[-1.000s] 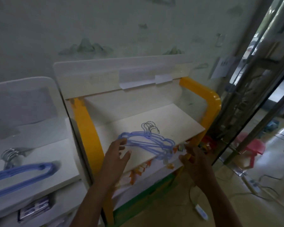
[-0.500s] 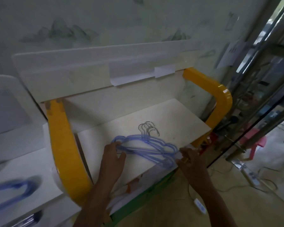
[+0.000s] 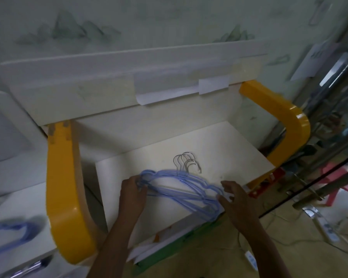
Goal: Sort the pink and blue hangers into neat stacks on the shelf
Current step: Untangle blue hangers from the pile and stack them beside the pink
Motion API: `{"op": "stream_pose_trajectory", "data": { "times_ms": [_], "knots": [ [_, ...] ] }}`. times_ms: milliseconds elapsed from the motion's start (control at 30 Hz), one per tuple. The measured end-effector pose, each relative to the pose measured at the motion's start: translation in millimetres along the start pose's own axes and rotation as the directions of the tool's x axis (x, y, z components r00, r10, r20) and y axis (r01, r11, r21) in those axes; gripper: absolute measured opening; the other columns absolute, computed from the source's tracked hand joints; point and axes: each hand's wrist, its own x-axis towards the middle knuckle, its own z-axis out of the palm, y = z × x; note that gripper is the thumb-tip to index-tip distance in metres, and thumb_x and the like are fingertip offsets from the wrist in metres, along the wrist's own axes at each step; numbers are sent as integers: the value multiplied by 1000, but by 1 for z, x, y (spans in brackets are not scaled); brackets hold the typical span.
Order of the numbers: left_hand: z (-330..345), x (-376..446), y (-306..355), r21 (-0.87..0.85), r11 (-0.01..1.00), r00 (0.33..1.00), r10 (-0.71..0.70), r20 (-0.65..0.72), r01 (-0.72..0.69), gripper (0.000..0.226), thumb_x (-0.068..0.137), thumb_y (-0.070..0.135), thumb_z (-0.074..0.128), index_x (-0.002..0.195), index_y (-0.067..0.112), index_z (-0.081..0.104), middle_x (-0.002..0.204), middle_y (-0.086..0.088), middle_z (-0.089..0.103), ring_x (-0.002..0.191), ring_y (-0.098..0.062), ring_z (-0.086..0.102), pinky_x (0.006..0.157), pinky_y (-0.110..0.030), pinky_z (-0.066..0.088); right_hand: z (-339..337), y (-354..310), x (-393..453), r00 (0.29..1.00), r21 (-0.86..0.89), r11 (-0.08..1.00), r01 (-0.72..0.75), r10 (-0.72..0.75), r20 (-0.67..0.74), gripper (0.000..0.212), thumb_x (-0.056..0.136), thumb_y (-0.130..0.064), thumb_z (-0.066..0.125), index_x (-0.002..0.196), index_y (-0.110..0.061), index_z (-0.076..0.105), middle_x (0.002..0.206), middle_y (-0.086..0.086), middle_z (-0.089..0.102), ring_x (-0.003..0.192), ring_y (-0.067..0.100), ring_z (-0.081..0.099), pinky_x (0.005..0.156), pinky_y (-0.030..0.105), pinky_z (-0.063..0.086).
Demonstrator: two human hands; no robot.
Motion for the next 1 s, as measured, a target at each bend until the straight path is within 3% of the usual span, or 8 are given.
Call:
{"op": "stream_pose_trajectory", "data": {
  "times_ms": [100,167,267,333,433,533,800,1000],
  "knots": [
    [5,9,0,49,990,992,-130,-7,130,14,88,9,61,96,14,71,89,-5,67,80,-22,63,64,-27,45,-3,4,14,1000,-12,1000,11,-11,14,35,91,-26,66,120,-32,49,119,-7,57,110,11,55,91,32,49],
    [7,11,3,74,982,984,-172,-45,175,13,90,15,62,99,16,71,94,-6,67,85,-26,65,68,-31,51,-6,5,21,999,-13,1000,24,-24,22,33,91,-26,66,119,-32,50,119,-7,57,110,10,55,91,30,49],
    [7,14,6,74,969,969,-230,-88,237,20,91,21,64,111,17,68,109,-5,63,94,-28,64,77,-35,54,-9,6,30,999,-22,999,31,-31,11,34,91,-23,67,122,-25,54,119,-4,59,108,11,56,90,31,50],
    [5,16,4,61,967,967,-242,-86,247,17,92,20,64,108,18,69,104,-3,65,89,-26,65,75,-34,54,-11,7,35,1000,-20,999,27,-27,3,35,90,-22,67,123,-22,55,119,-4,60,108,12,57,91,33,50],
    [2,19,1,-87,960,961,-271,-61,265,8,91,24,67,97,20,71,94,-4,67,75,-25,69,66,-44,61,-12,8,38,999,-10,999,32,-32,3,35,90,-22,67,124,-21,55,119,-4,60,109,12,57,90,29,48],
    [-4,17,12,-293,888,931,-365,19,354,6,94,13,64,94,9,68,88,-10,69,63,-32,71,59,-41,61,-12,8,40,999,-7,999,31,-31,8,35,91,-22,66,124,-22,55,120,-5,60,109,10,57,89,27,48],
    [-15,6,24,-514,801,938,-346,20,307,12,98,0,50,91,-1,60,80,-13,74,65,-27,72,52,-34,59,-13,9,39,1000,47,999,4,-4,5,30,91,-18,66,120,-22,57,117,-5,60,108,11,57,91,31,50],
    [-22,8,13,-560,781,921,-381,-77,276,23,99,3,50,83,18,58,91,-22,70,71,-39,70,59,-37,60,-5,13,39,999,18,1000,5,-6,46,29,91,-19,66,119,-20,57,117,-4,61,106,11,58,89,29,49]
  ]
}}
